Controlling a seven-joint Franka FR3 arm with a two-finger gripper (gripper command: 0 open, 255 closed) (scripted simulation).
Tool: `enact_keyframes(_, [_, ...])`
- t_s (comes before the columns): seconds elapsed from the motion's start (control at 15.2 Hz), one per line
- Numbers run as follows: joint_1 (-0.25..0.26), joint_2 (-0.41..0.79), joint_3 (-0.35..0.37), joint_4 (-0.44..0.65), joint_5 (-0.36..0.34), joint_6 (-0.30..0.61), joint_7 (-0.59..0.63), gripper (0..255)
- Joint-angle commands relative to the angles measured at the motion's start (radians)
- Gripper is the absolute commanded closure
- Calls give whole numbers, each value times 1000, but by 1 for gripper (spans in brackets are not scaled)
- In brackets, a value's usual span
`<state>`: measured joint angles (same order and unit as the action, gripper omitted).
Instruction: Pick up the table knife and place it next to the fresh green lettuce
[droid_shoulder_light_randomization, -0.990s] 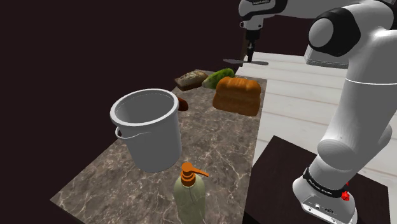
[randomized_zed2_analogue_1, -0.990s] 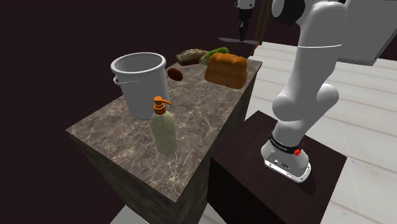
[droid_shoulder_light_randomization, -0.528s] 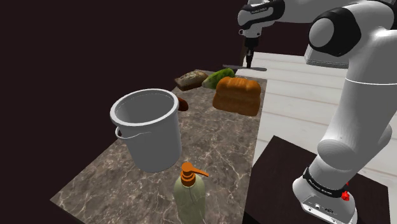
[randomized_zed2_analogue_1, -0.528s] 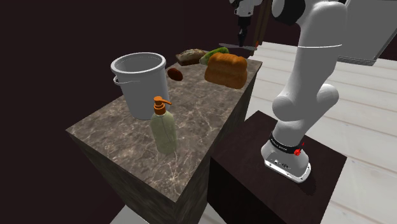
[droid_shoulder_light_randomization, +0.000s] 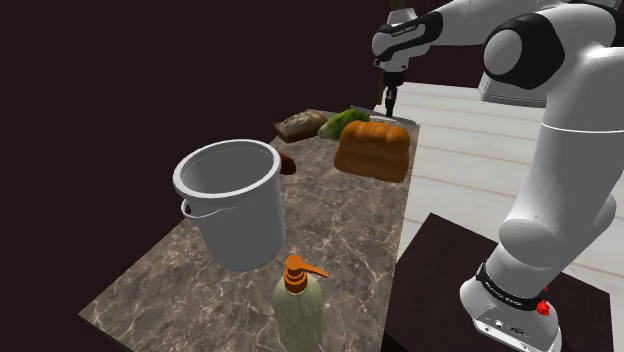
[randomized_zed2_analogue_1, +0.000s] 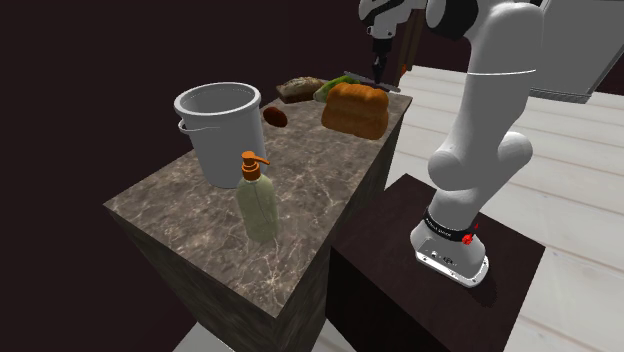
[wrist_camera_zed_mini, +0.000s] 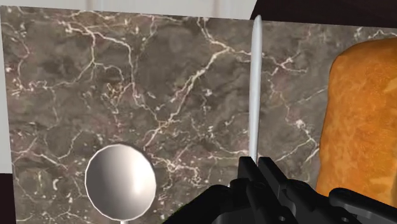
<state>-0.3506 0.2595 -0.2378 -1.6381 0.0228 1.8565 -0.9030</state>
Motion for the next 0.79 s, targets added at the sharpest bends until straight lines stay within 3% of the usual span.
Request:
enact_keyframes(0.0, [1,2,1,-26,0,27,1,255])
enact_keyframes(0.73, [0,41,4,-122,11,162,-2,255])
